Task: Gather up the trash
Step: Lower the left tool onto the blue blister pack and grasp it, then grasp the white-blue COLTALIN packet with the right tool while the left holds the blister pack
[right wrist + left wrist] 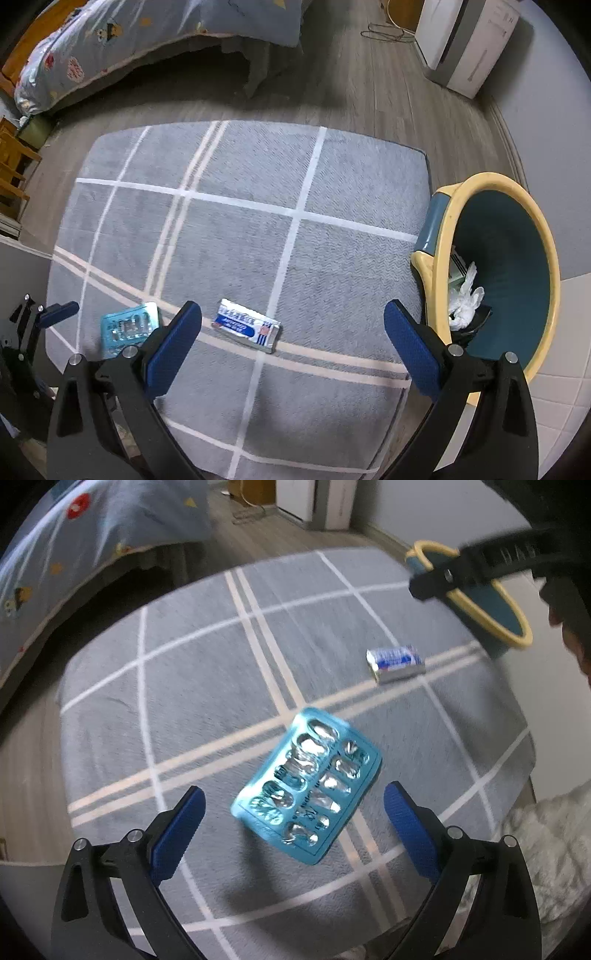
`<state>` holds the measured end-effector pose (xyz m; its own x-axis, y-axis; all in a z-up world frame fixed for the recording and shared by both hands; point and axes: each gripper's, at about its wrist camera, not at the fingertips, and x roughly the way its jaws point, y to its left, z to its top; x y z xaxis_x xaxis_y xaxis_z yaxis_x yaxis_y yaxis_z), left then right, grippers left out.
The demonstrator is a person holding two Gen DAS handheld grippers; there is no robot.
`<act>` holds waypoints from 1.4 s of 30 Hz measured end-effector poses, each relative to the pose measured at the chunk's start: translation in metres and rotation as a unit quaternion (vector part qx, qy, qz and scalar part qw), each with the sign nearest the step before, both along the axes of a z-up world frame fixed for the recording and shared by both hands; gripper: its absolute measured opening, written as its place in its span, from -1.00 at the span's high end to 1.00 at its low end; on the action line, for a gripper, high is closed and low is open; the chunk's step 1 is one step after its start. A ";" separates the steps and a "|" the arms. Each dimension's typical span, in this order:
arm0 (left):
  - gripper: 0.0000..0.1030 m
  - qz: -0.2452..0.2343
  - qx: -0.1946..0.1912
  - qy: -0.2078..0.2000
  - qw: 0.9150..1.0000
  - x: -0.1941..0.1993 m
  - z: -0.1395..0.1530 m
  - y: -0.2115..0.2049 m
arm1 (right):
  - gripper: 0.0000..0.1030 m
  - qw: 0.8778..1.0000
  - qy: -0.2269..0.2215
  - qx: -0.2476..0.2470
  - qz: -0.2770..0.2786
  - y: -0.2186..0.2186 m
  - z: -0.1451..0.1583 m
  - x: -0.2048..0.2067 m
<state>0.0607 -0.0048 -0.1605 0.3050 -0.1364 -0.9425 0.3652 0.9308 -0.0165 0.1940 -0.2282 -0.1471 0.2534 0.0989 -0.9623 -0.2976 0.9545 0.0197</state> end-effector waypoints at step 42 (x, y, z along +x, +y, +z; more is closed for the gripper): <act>-0.43 0.112 0.003 0.032 0.993 0.027 -0.021 0.051 | -0.31 0.973 0.033 -0.091 0.211 0.064 -0.065 -0.032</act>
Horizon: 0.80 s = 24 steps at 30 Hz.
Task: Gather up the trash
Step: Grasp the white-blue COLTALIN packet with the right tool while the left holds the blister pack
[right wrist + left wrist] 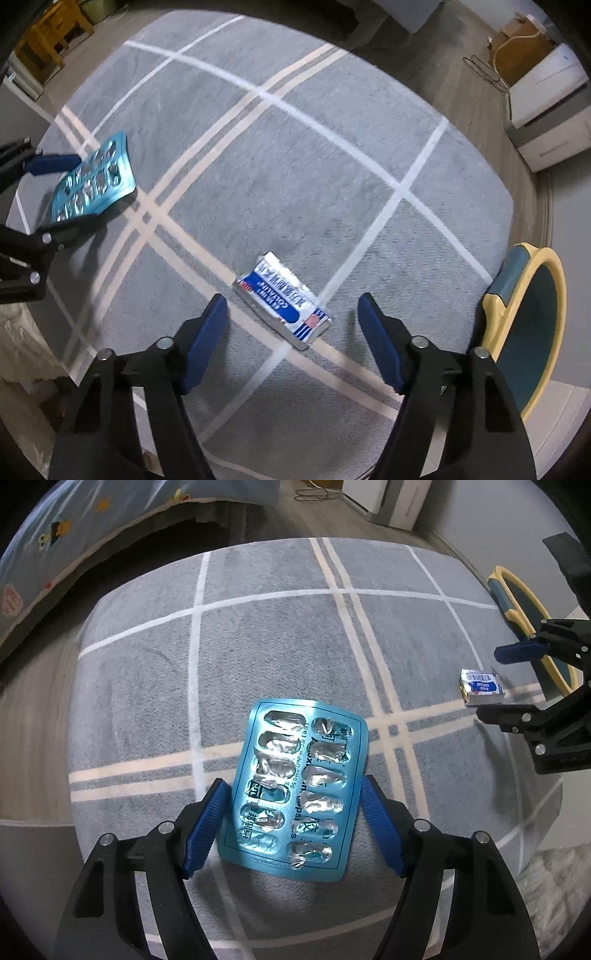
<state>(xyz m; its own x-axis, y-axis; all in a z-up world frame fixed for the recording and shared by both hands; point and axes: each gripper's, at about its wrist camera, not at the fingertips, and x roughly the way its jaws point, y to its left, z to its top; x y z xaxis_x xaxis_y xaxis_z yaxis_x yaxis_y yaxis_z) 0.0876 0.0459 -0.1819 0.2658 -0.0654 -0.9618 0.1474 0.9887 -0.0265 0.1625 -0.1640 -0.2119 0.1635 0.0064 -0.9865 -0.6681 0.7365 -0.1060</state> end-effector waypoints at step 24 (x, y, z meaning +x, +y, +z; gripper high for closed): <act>-0.43 -0.021 0.028 0.000 0.999 0.005 -0.005 -0.016 | -0.17 0.992 0.003 0.007 -0.124 -0.015 0.004 0.033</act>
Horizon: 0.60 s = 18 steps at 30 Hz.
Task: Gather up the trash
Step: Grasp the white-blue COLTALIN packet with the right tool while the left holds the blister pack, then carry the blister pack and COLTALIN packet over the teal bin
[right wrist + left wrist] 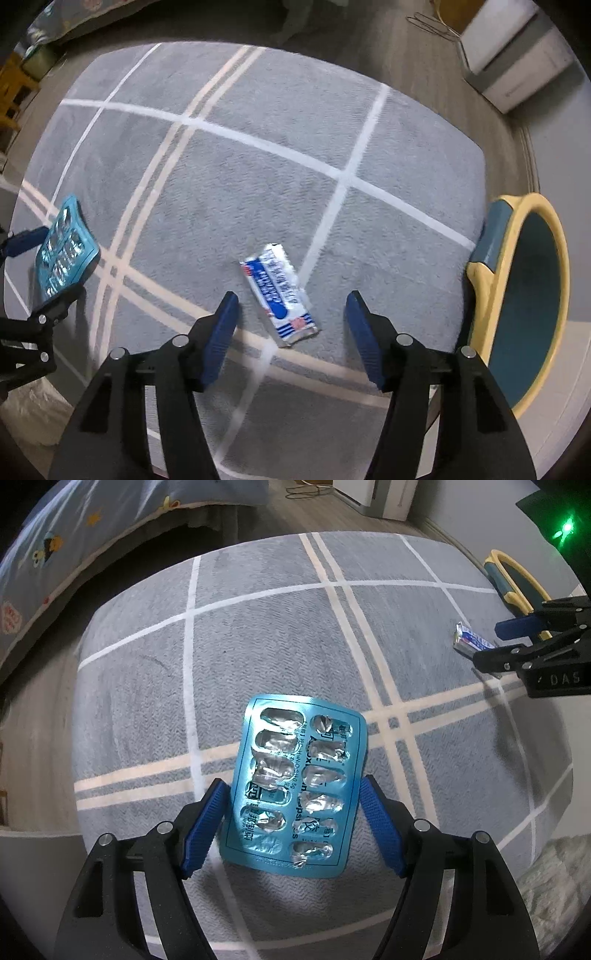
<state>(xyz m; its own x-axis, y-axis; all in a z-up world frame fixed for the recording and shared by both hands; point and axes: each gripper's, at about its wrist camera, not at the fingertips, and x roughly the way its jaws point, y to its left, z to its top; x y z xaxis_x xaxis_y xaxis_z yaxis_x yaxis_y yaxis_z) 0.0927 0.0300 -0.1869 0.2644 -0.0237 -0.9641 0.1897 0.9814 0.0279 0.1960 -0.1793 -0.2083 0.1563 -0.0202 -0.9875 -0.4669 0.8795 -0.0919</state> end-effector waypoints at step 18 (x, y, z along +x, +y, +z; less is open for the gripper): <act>-0.38 -0.021 -0.002 -0.021 1.000 0.003 0.013 -0.015 | 0.54 1.000 0.003 0.024 0.010 0.011 0.014 -0.004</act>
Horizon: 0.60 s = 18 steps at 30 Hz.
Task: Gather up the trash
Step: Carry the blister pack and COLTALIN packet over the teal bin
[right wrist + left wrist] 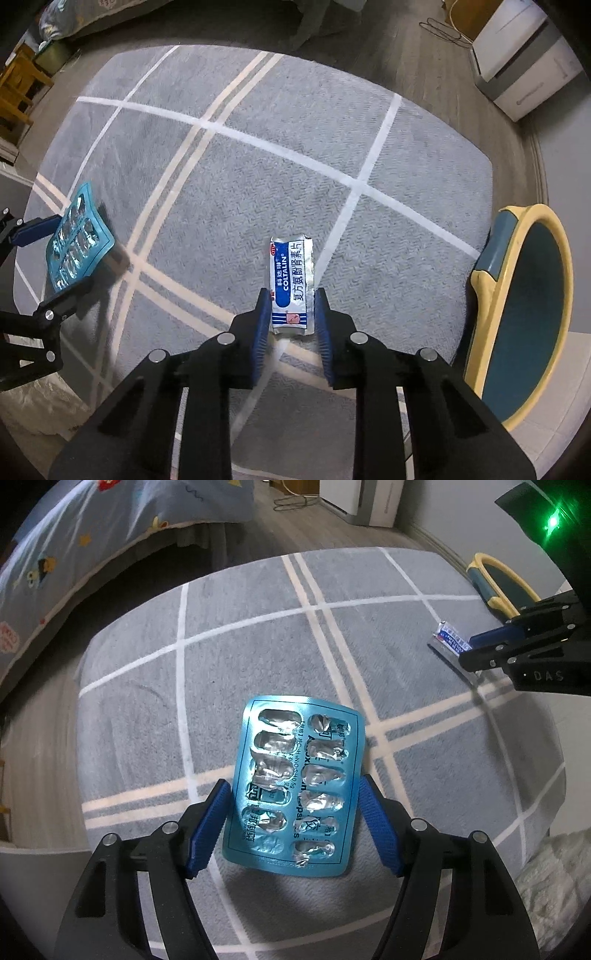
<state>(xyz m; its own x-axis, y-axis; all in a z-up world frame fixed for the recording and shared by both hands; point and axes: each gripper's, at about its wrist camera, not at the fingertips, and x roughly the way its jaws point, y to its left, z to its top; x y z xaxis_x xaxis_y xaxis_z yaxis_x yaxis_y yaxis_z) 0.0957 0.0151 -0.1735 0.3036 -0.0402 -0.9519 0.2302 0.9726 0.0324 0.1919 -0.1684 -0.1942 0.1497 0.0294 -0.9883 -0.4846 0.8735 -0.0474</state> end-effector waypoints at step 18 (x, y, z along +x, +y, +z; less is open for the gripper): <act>-0.38 -0.044 -0.001 -0.104 0.994 0.009 0.085 -0.034 | 0.54 0.985 -0.080 0.121 -0.091 -0.067 0.091 0.018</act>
